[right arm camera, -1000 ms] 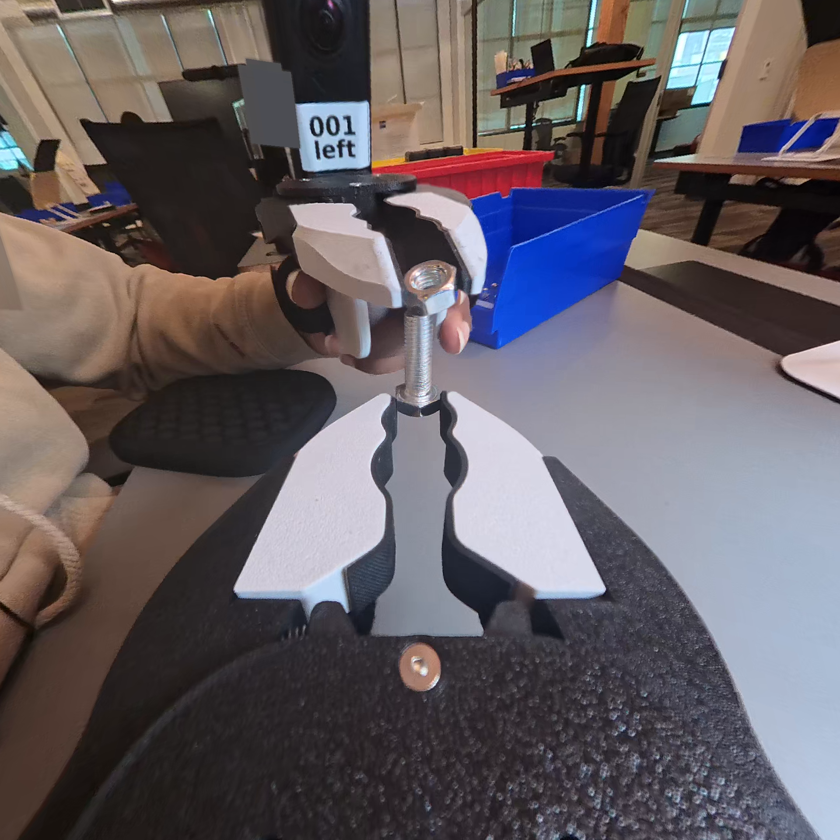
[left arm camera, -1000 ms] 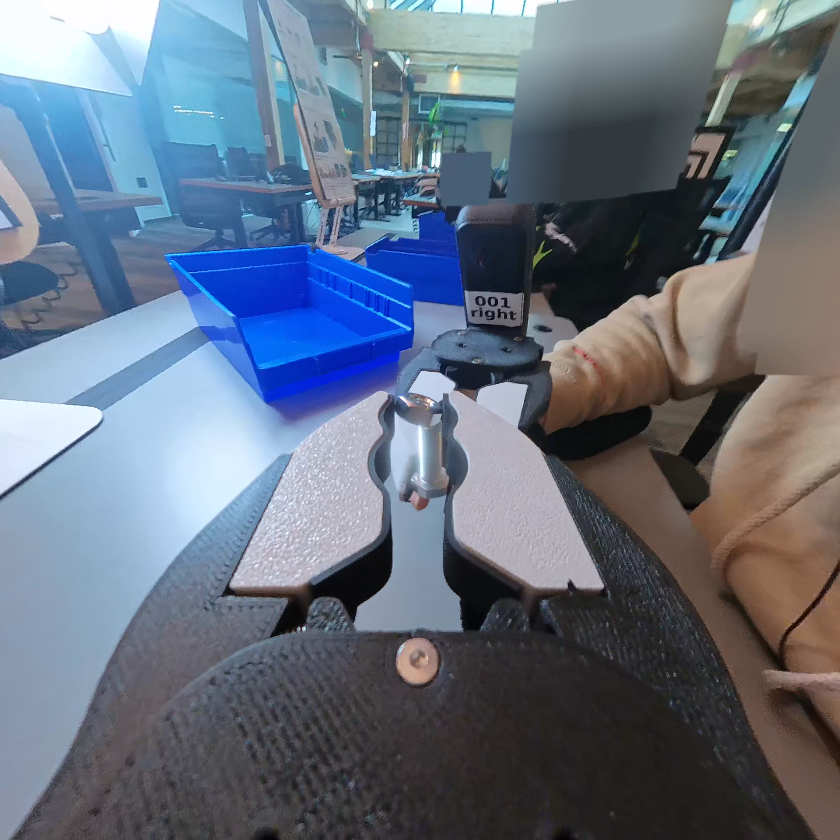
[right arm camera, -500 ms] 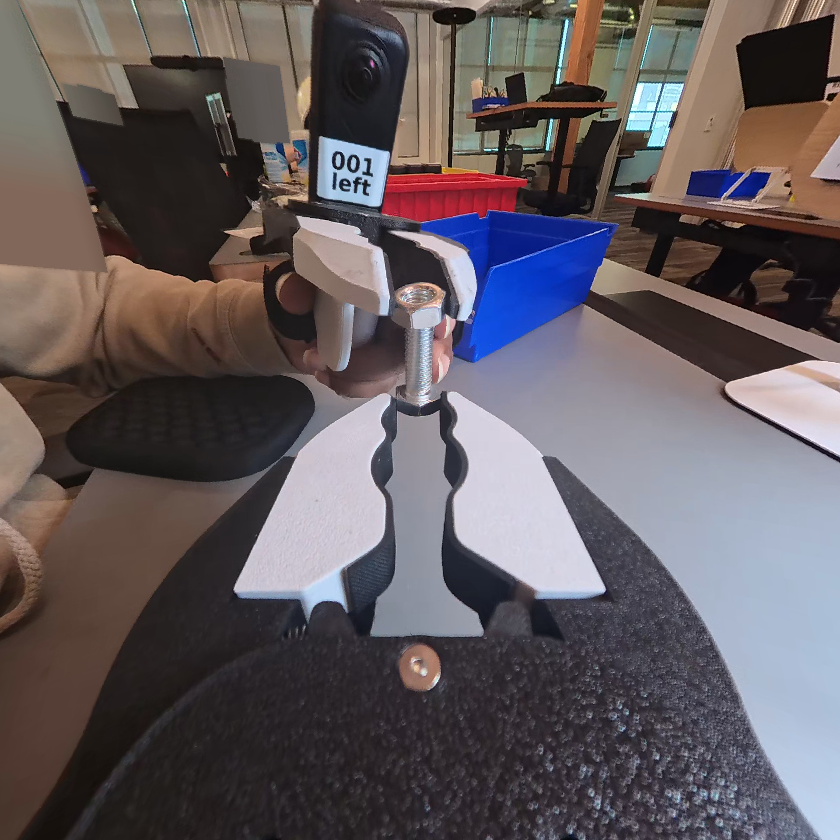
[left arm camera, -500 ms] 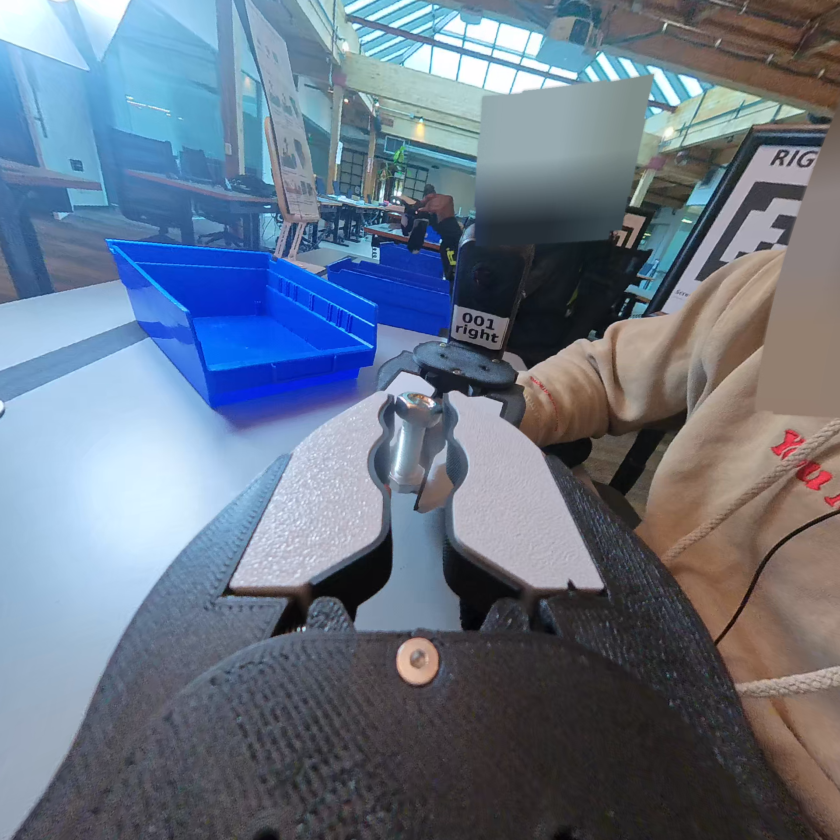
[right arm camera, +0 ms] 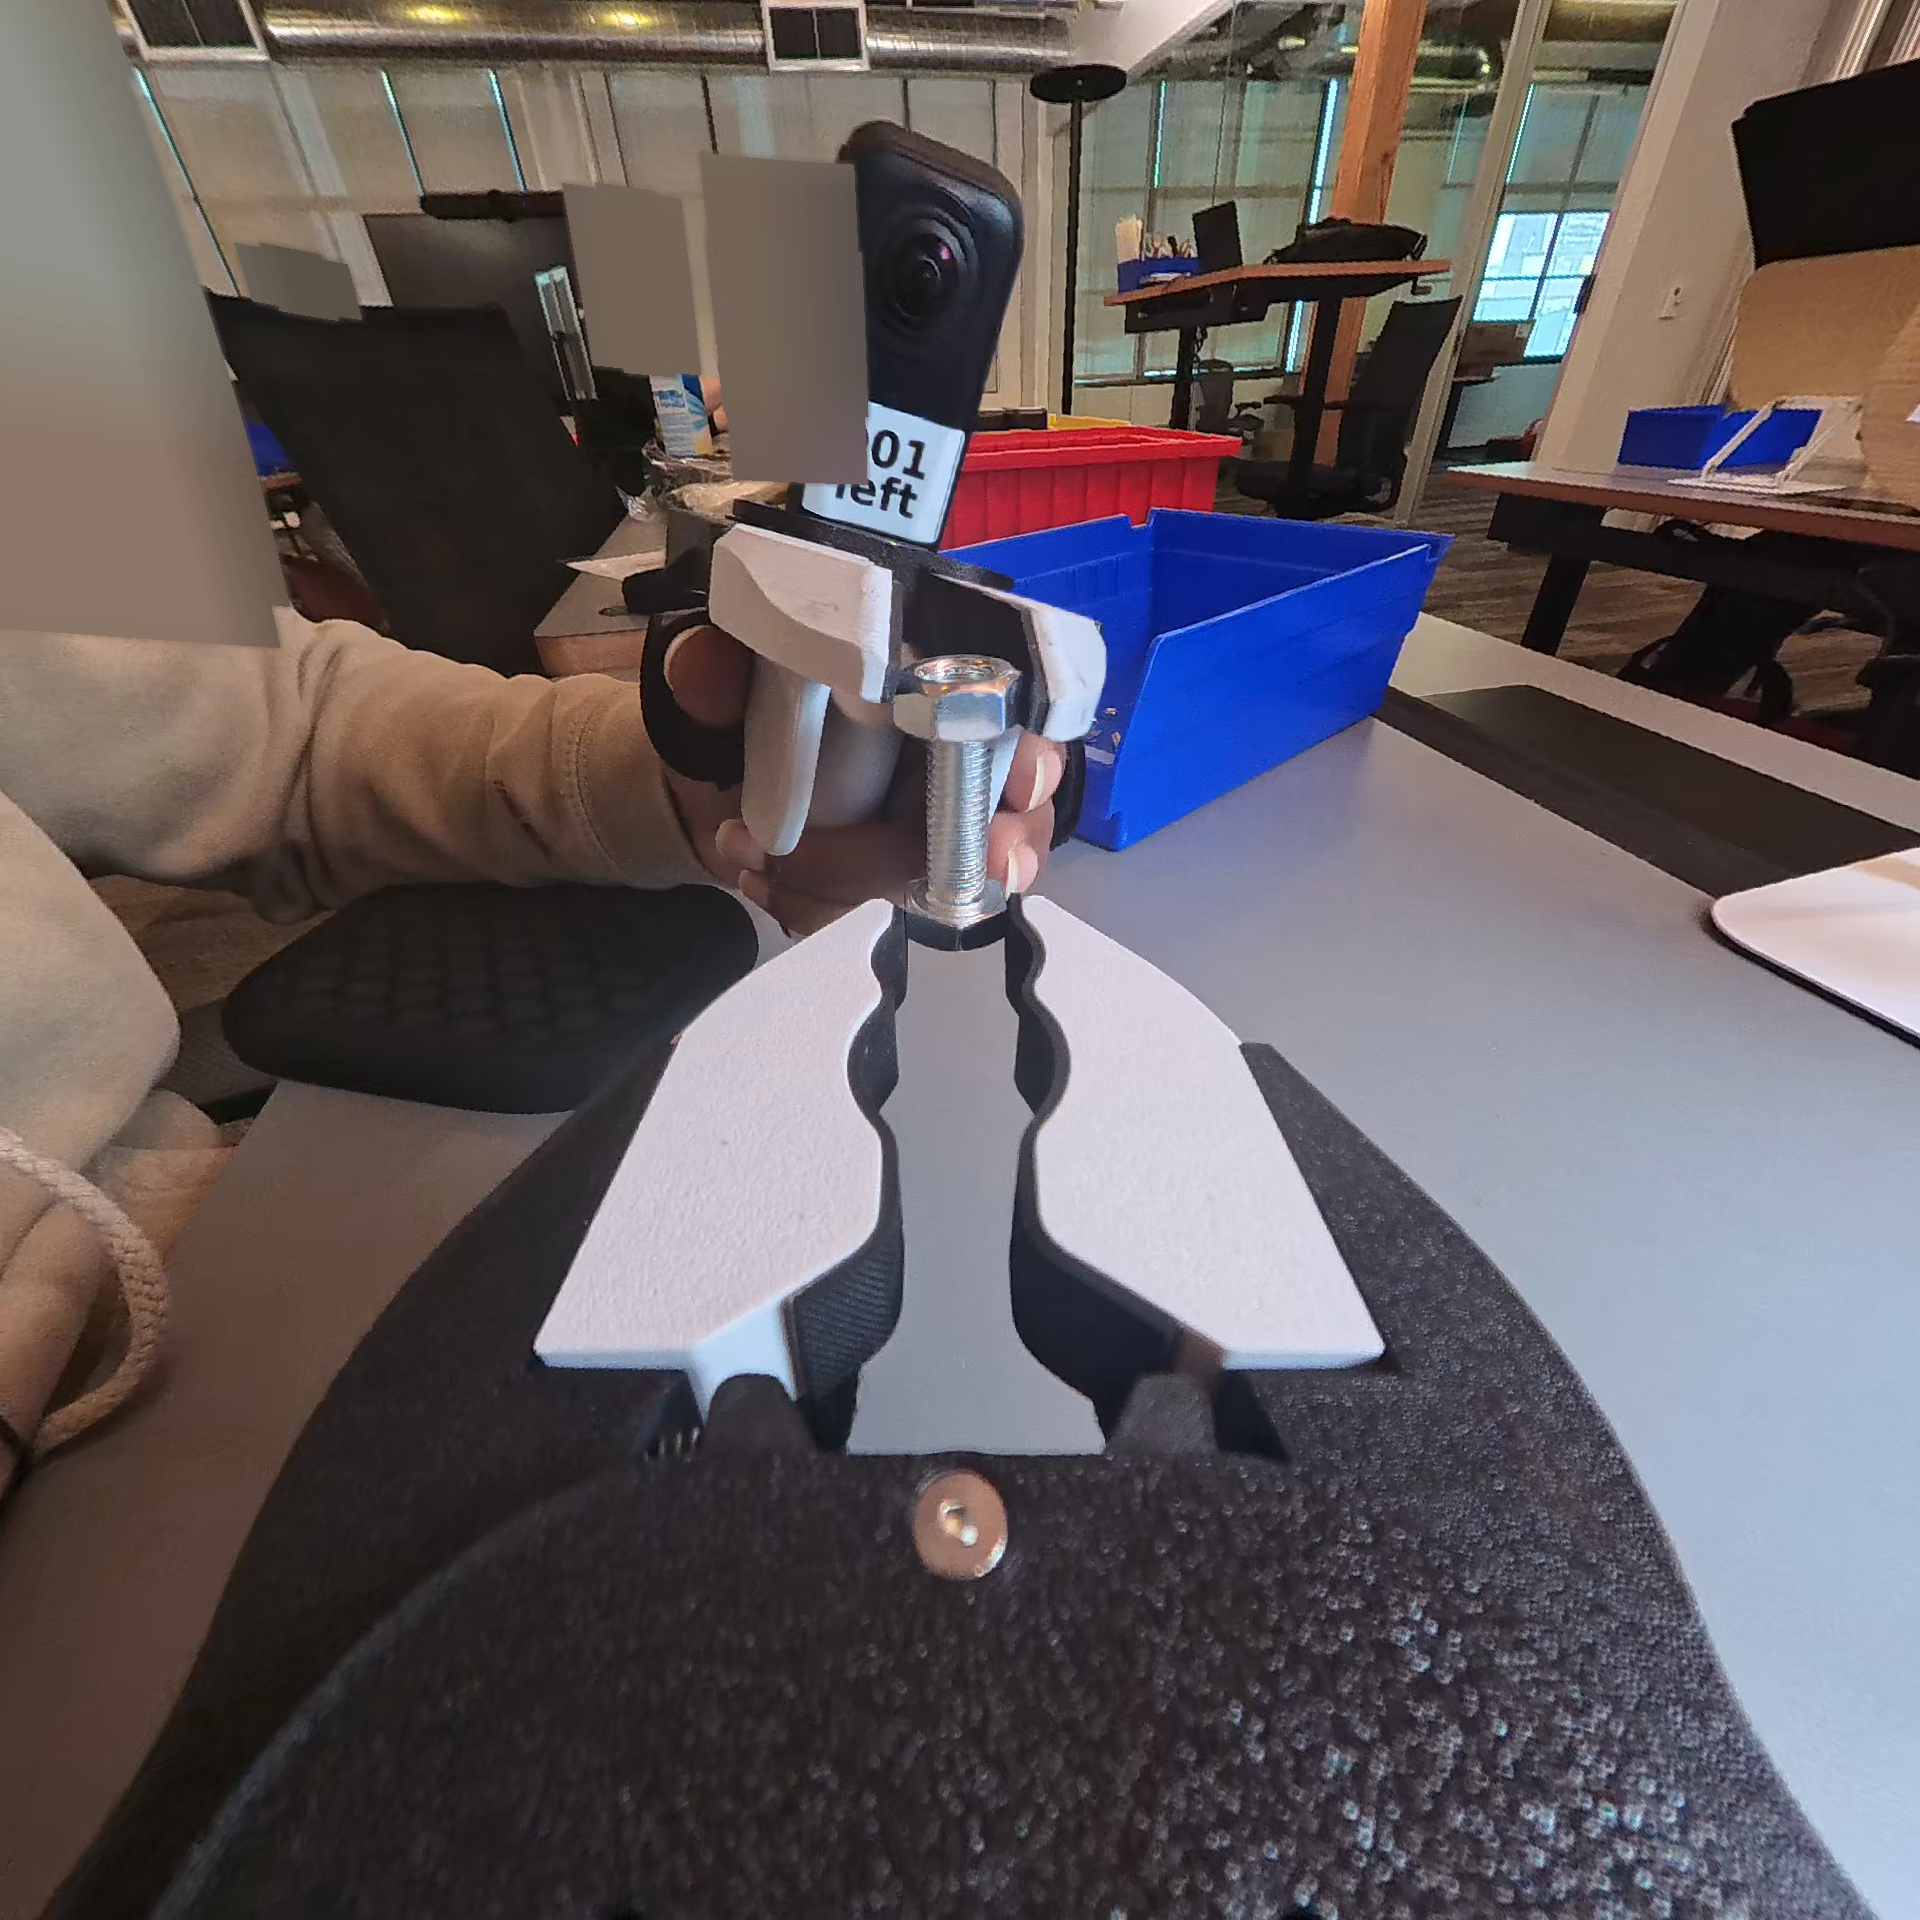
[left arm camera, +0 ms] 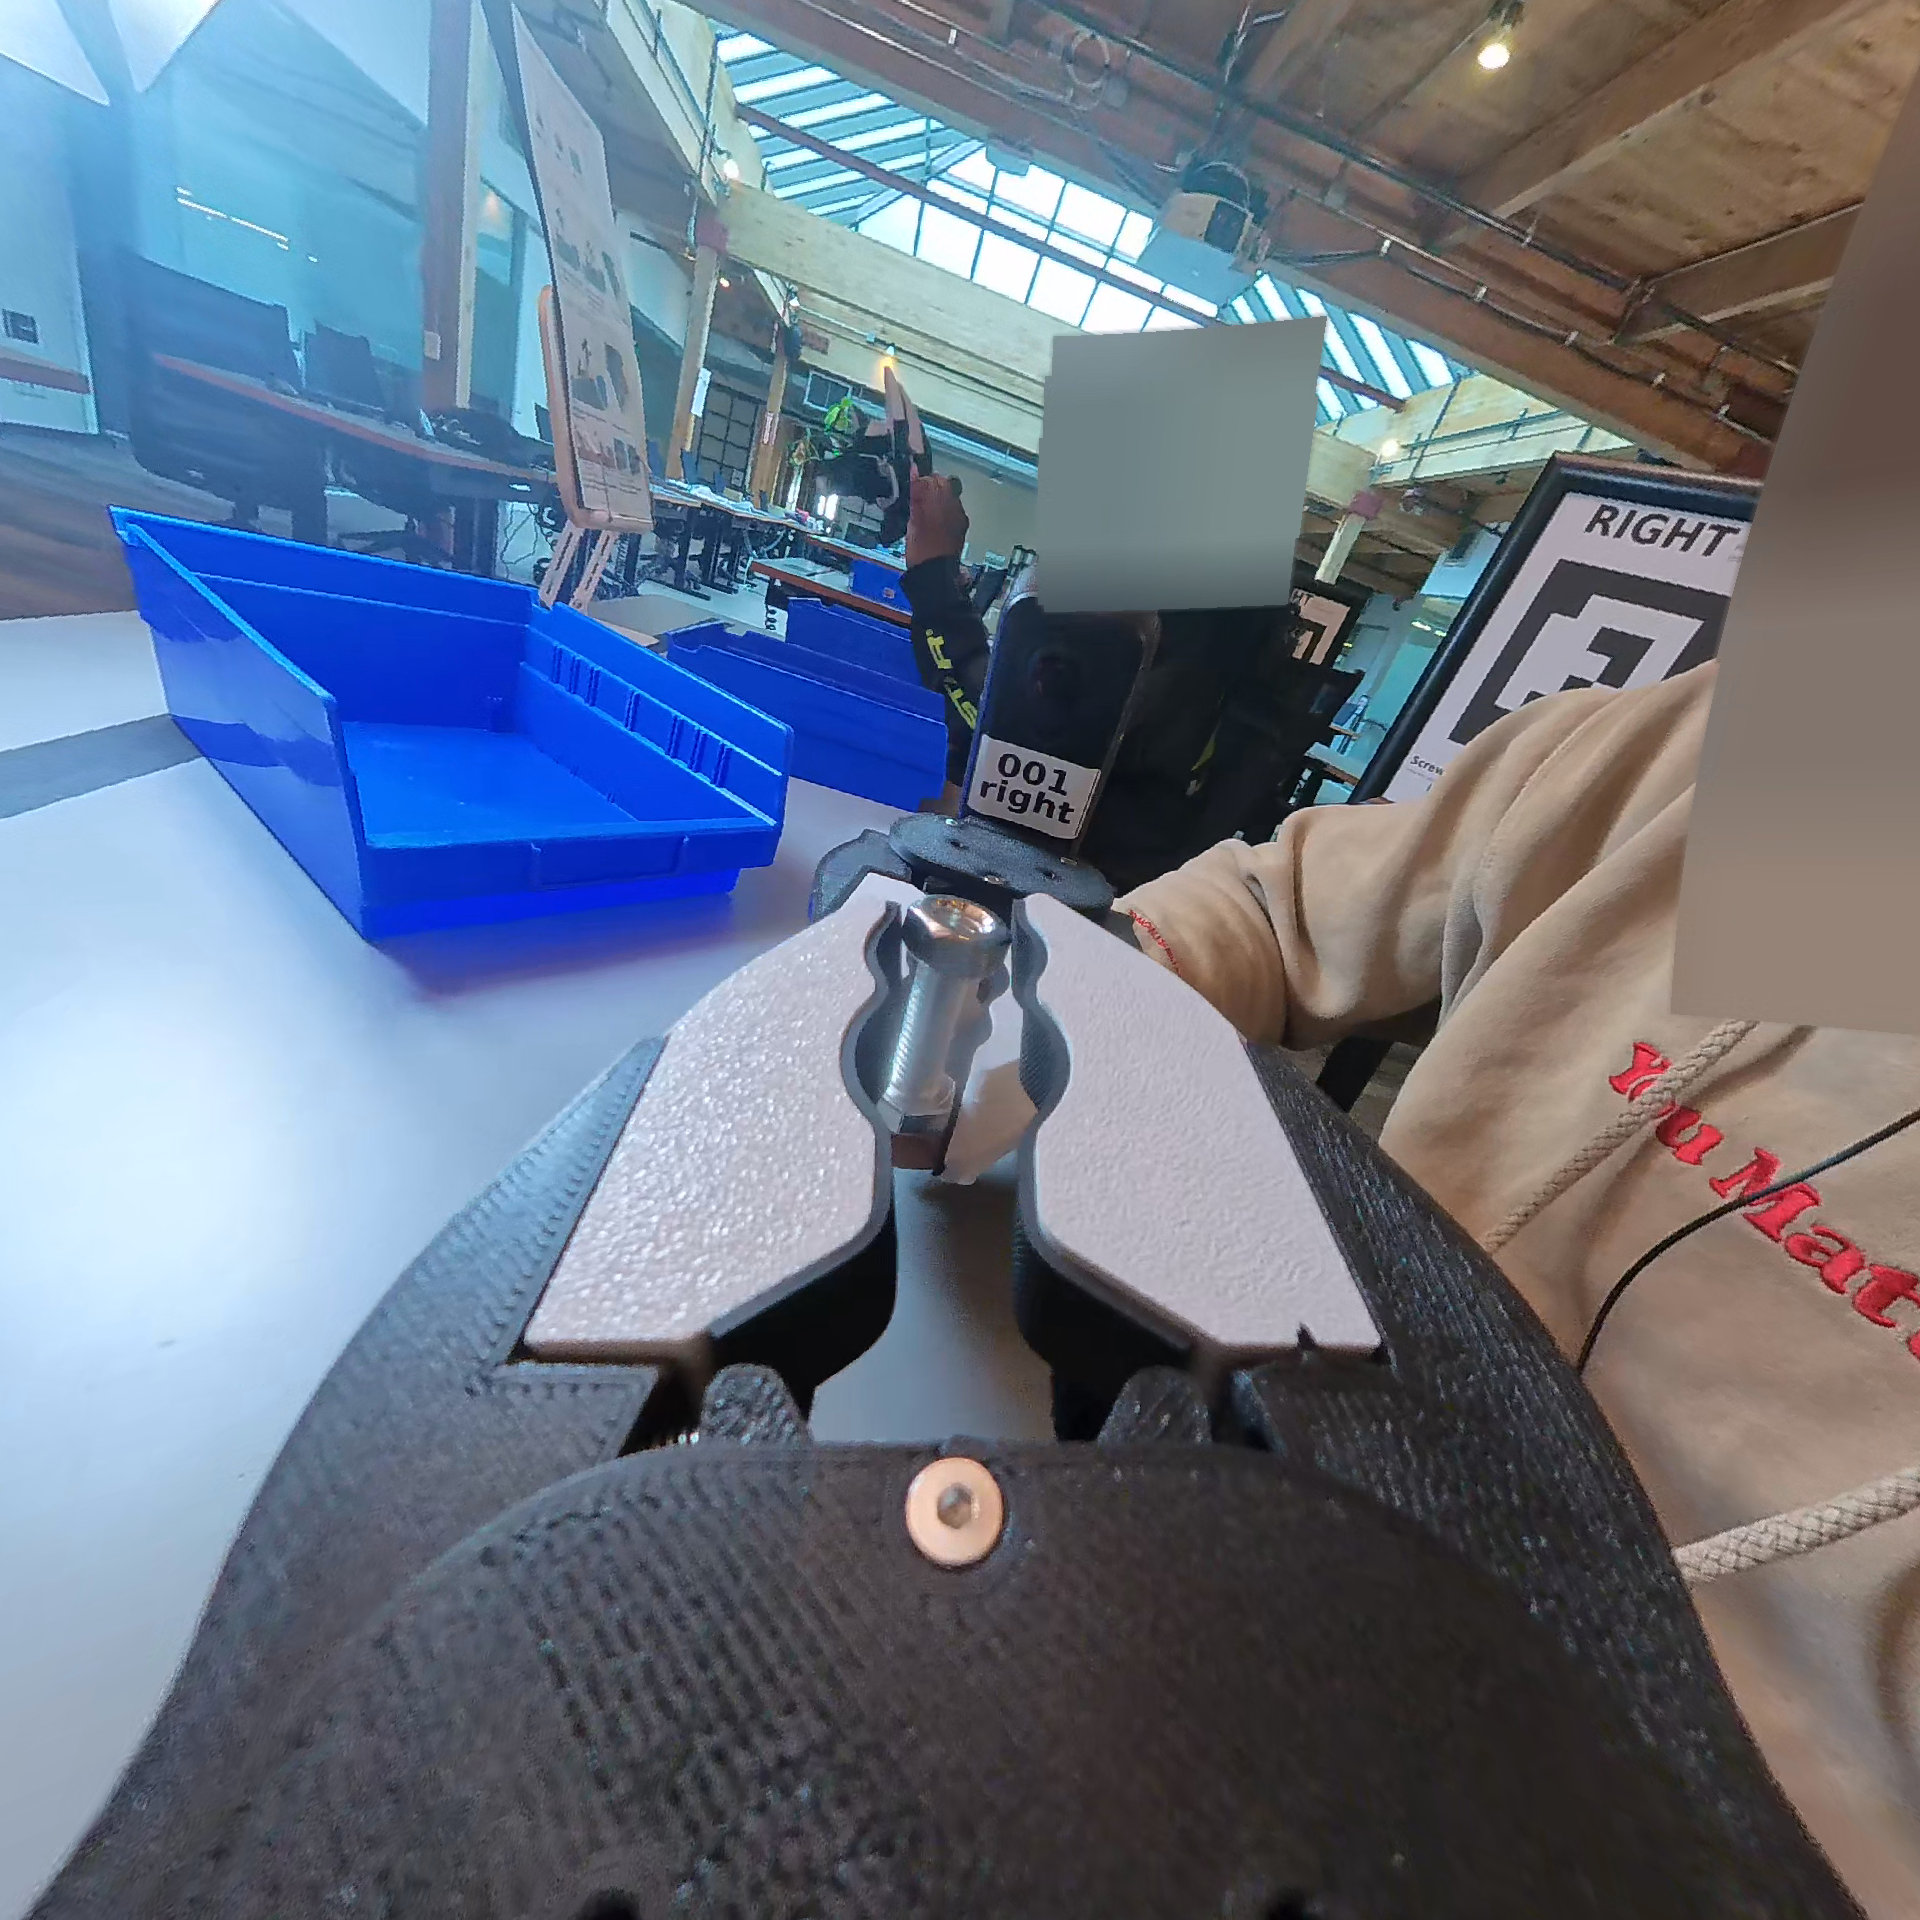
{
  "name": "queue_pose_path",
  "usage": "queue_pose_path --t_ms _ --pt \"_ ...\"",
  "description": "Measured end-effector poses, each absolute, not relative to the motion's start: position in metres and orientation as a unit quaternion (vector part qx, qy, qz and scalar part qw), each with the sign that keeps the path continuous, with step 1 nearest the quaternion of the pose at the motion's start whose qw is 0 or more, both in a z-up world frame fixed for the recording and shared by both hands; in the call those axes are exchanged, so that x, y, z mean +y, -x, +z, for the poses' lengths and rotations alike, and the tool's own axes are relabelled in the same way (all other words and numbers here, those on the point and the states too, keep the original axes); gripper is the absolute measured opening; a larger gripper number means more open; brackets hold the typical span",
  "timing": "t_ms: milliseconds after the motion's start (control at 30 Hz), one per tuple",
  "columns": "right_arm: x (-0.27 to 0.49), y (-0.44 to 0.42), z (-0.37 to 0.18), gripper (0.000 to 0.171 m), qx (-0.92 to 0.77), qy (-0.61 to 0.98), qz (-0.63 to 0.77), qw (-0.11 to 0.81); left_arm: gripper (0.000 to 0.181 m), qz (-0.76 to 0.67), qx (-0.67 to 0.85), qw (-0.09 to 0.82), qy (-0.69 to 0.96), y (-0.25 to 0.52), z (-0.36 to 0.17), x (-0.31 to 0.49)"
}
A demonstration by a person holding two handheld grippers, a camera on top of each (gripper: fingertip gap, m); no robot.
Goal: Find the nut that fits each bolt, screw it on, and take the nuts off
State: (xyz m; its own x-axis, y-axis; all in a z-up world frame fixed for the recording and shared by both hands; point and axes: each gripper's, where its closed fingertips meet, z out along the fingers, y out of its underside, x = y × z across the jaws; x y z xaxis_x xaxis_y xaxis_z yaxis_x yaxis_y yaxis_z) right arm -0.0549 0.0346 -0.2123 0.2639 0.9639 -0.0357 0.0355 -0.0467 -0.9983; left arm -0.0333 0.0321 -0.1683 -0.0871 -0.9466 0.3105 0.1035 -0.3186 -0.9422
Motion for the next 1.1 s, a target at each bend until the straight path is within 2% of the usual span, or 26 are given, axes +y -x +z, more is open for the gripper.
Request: queue_pose_path --t_ms 200,433,733,967,1100 --pt "0.034 0.056 -0.214 0.018 -0.431 0.585 0.428 0.537 0.020 -0.620 0.403 0.419 0.526 0.033 -0.169 0.032" --pt "0.036 0.055 -0.215 0.018 -0.425 0.591 0.432 0.532 0.030 -0.566 0.434 0.461 0.528 0.035 -0.173 0.035" --pt "0.039 0.049 -0.204 0.018 -0.407 0.579 0.448 0.546 0.024 -0.537 0.432 0.495 0.529 0.045 -0.171 0.048" --pt "0.040 0.051 -0.210 0.018 -0.415 0.587 0.434 0.543 0.023 -0.532 0.459 0.471 0.534 0.039 -0.179 0.039" --pt "0.051 0.039 -0.199 0.018 -0.391 0.590 0.427 0.562 0.019 -0.504 0.377 0.508 0.587 0.066 -0.172 0.086"
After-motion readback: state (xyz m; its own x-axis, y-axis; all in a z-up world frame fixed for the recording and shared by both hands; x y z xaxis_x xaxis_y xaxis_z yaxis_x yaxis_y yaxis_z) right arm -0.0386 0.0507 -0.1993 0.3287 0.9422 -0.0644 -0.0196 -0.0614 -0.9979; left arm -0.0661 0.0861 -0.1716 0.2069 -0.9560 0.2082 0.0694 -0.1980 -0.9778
